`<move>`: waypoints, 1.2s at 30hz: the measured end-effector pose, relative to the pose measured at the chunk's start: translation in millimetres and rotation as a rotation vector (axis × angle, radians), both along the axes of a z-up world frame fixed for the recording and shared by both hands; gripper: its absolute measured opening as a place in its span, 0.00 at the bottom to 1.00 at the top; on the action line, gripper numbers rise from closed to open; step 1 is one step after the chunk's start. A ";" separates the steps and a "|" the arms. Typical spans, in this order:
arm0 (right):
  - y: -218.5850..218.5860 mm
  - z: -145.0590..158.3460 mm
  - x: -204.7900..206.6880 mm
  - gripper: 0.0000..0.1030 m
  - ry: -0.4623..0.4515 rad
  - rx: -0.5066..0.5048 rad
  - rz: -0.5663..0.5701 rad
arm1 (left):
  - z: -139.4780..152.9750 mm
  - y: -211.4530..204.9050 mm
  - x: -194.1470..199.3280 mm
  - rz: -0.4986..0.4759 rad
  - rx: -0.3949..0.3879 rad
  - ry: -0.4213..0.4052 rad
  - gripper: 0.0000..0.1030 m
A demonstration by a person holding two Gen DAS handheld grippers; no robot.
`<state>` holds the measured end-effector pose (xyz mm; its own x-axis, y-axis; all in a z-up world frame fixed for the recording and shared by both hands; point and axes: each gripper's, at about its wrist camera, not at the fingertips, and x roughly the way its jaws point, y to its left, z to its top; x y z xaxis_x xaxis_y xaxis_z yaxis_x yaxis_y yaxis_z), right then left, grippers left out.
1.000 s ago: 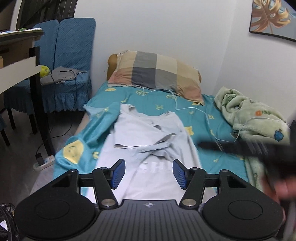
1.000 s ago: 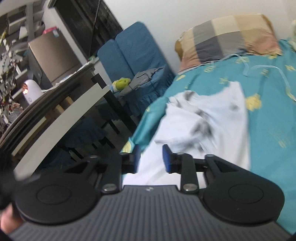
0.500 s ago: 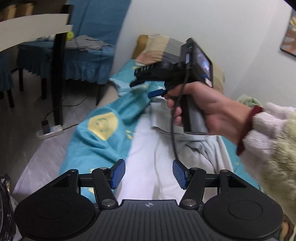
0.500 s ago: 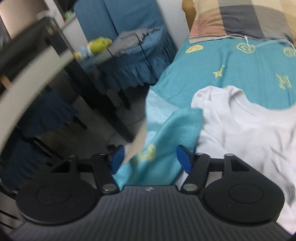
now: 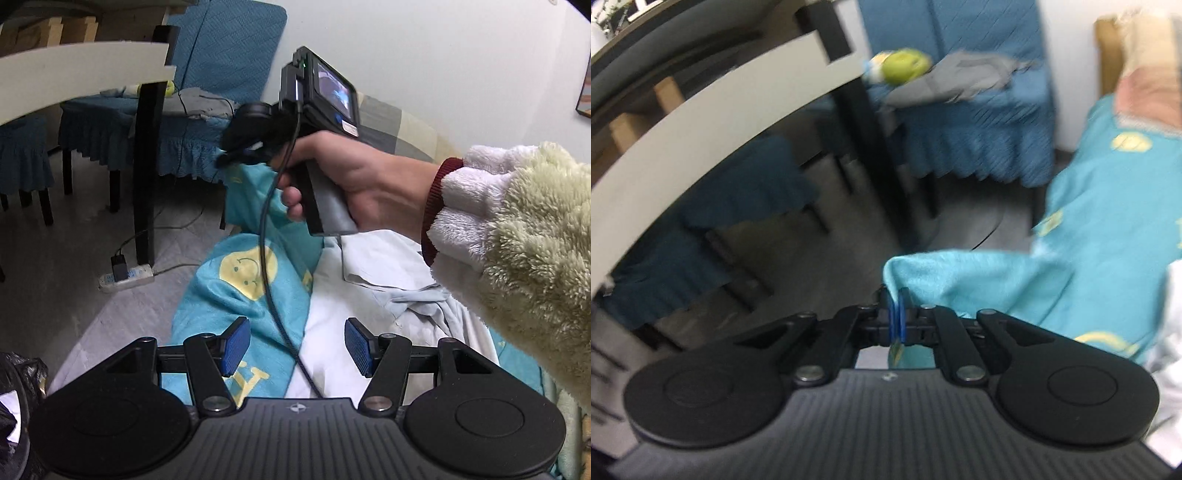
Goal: Fold clothes
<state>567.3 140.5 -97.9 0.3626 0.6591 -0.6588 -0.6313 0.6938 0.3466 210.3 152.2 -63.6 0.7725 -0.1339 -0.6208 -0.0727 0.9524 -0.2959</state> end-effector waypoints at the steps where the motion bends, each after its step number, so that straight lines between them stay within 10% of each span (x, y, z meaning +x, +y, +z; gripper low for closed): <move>1: -4.3 2.9 -3.7 0.17 -0.001 -0.002 0.010 | -0.5 0.4 0.2 -0.001 -0.013 0.003 0.58; 4: -28.6 6.1 -21.0 0.40 -0.037 -0.024 0.006 | -0.3 -2.0 -1.0 -0.003 -0.021 0.001 0.58; 21: -177.4 -32.1 -117.6 0.40 -0.121 -0.185 -0.090 | 2.9 -20.4 -8.7 -0.078 -0.061 -0.001 0.58; 23: -166.7 -37.1 -118.5 0.38 -0.145 -0.214 -0.075 | 0.6 -25.6 -8.3 -0.091 -0.046 0.013 0.58; 26: -170.7 -35.7 -119.9 0.06 -0.198 -0.253 -0.121 | -1.7 -32.1 -8.3 -0.117 -0.031 0.016 0.58; 36: -256.3 23.5 -58.6 0.06 -0.288 -0.055 -0.455 | 0.8 -45.4 -12.1 -0.222 -0.149 -0.081 0.58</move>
<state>508.7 -115.8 -74.4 0.7743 0.3606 -0.5199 -0.3270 0.9315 0.1591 198.2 106.8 -62.8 0.7606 -0.3906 -0.5186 0.1628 0.8880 -0.4301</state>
